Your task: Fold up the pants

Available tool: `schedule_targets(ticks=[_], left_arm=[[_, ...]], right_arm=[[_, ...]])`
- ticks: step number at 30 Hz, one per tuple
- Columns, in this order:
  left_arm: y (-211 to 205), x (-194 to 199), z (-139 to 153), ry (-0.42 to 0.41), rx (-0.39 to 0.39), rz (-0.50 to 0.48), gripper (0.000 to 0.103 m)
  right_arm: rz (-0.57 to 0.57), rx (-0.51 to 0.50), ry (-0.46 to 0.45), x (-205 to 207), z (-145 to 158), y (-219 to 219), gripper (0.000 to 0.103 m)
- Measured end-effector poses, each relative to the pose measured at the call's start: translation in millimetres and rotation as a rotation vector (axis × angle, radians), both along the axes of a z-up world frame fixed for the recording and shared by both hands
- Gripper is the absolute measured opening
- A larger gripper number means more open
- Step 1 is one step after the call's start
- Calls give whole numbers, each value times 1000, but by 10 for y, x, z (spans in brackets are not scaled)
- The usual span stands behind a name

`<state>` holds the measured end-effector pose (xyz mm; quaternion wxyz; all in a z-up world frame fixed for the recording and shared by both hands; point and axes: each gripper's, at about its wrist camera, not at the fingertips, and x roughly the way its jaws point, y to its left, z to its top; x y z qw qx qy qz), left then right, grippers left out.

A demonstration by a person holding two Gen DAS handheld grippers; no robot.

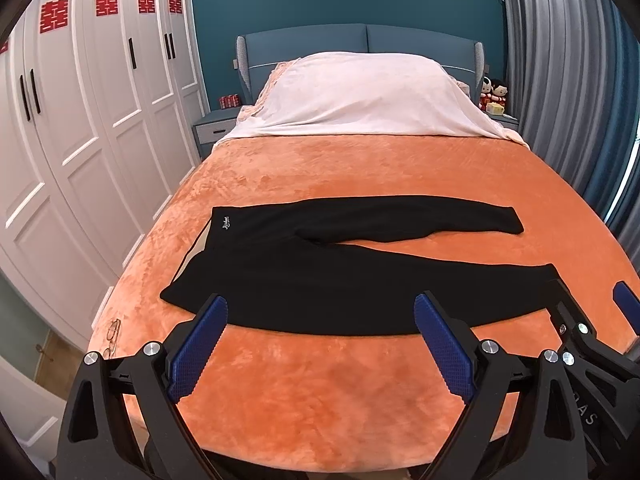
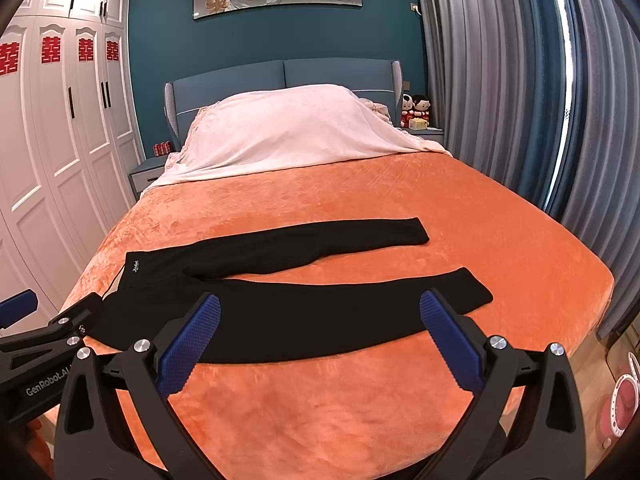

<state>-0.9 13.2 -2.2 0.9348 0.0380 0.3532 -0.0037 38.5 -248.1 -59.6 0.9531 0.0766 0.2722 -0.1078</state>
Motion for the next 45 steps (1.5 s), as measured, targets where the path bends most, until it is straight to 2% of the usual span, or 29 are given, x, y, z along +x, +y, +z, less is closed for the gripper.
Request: schedule_targets(ticks=[12, 45], left_arm=[[5, 26, -108, 9, 2, 6, 93], [33, 69, -148, 18, 5, 9, 93]], right_arm=[[4, 2, 6, 13, -16, -21, 98], [5, 6, 18, 37, -86, -2, 98]])
